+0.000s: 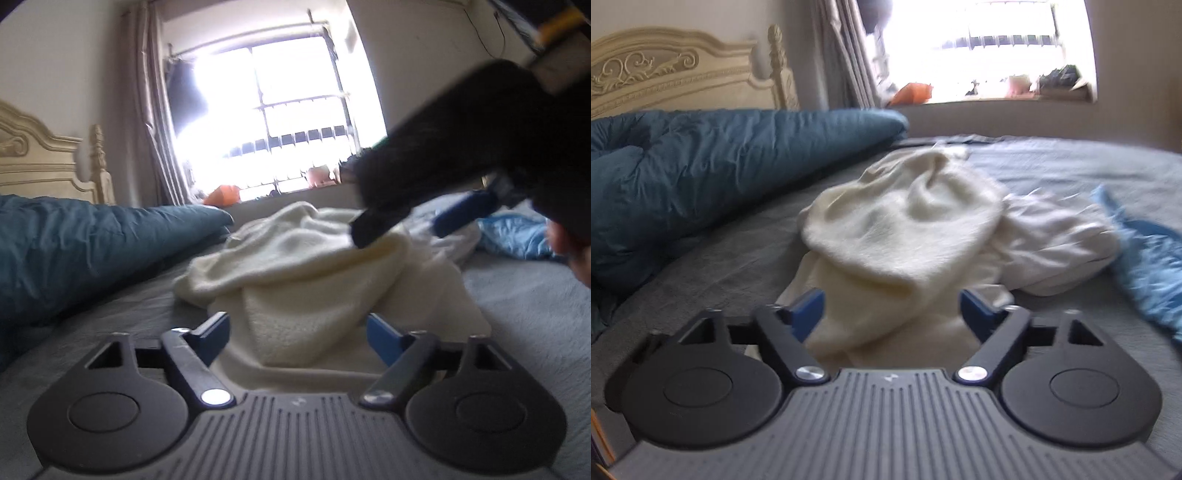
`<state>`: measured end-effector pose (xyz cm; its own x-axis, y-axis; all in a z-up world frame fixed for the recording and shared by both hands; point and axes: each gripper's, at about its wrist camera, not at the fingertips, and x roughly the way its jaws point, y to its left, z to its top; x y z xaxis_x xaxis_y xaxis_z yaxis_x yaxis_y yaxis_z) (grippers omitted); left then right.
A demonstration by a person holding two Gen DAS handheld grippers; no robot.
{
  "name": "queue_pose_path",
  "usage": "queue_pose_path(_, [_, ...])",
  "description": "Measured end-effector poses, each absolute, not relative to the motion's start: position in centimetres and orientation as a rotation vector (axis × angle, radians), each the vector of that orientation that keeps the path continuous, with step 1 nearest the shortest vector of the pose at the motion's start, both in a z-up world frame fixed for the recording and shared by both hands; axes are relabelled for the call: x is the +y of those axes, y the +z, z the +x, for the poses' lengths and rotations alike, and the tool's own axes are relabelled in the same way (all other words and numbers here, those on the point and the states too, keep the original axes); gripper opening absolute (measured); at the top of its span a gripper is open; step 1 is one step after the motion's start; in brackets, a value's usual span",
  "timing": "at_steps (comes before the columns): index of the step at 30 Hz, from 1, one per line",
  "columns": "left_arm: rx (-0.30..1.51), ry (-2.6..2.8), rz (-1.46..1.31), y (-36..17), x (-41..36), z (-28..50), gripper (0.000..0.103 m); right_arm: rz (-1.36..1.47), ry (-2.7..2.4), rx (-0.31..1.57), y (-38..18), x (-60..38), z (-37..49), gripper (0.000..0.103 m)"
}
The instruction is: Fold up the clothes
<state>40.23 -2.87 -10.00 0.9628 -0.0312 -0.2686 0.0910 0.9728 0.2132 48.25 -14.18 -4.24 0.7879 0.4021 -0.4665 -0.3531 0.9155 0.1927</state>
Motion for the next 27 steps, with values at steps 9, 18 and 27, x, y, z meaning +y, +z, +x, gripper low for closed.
queue_pose_path(9, [0.252, -0.058, 0.172, -9.8, -2.1, 41.6, 0.046, 0.096, 0.33, 0.591, -5.2, -14.2, 51.2, 0.014])
queue_pose_path(18, [0.291, -0.063, 0.218, -9.8, -3.7, 43.2, 0.038, -0.012, 0.305, 0.536, -6.0, -12.6, 52.3, 0.011])
queue_pose_path(27, [0.255, -0.084, 0.063, -8.2, -1.9, 42.0, 0.0, 0.01, 0.276, 0.35, -4.5, -13.0, 49.8, 0.004])
